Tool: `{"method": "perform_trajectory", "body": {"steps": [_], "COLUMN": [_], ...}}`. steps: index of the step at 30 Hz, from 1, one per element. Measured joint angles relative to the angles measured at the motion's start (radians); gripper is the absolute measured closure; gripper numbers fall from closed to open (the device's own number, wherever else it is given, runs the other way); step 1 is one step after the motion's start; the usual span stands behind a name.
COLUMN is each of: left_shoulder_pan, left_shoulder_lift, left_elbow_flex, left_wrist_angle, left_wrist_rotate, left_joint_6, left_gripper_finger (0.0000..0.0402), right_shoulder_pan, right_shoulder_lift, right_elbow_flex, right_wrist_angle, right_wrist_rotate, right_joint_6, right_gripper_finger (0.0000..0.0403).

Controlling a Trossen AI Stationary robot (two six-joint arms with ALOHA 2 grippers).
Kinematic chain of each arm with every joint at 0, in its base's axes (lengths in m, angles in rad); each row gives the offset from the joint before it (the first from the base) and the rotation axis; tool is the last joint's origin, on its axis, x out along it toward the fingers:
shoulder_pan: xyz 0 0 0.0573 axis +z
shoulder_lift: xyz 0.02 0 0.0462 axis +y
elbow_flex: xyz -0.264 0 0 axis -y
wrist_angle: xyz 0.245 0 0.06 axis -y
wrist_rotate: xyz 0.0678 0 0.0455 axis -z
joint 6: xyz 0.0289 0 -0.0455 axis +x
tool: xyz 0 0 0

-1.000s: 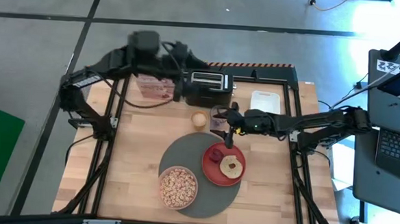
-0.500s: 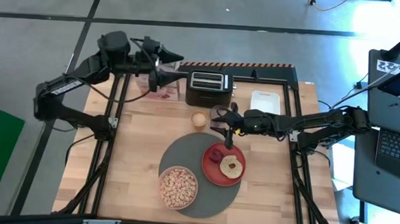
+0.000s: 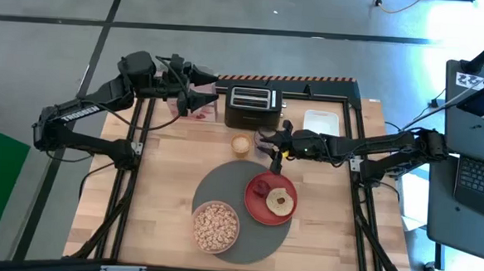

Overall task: Arrange a breakfast setting
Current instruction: Put the spoon on the bottom right of the tablemat

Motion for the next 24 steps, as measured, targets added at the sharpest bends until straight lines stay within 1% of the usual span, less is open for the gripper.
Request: {"method": "perform_trajectory", "body": {"steps": [3, 7, 16, 24], "left_shoulder_pan": [0.0, 0.0, 0.0, 0.0], "left_shoulder_lift": [0.0, 0.0, 0.0, 0.0], "left_elbow_flex": [0.0, 0.0, 0.0, 0.0], "left_wrist_angle": [0.006, 0.005, 0.004, 0.002], "left_wrist_rotate": [0.001, 0.001, 0.002, 0.001], "left_joint_6": [0.001, 0.004, 0.023, 0.039], "left_gripper_finger": [0.0005, 0.0005, 0.0005, 0.0005], "right_shoulder_pan": [-0.017, -0.03, -0.029, -0.029], "right_shoulder_lift": [0.0, 0.0, 0.002, 0.052], "right_elbow_flex": [0.0, 0.0, 0.0, -0.001], "right_wrist_angle": [-0.002, -0.019, -0.054, -0.044], "right_wrist_rotate": [-0.002, -0.051, -0.048, -0.044], "right_joint_6": [0.001, 0.001, 0.001, 0.003], "right_gripper_finger": [0.0269, 0.0269, 0.0269, 0.0269]}}
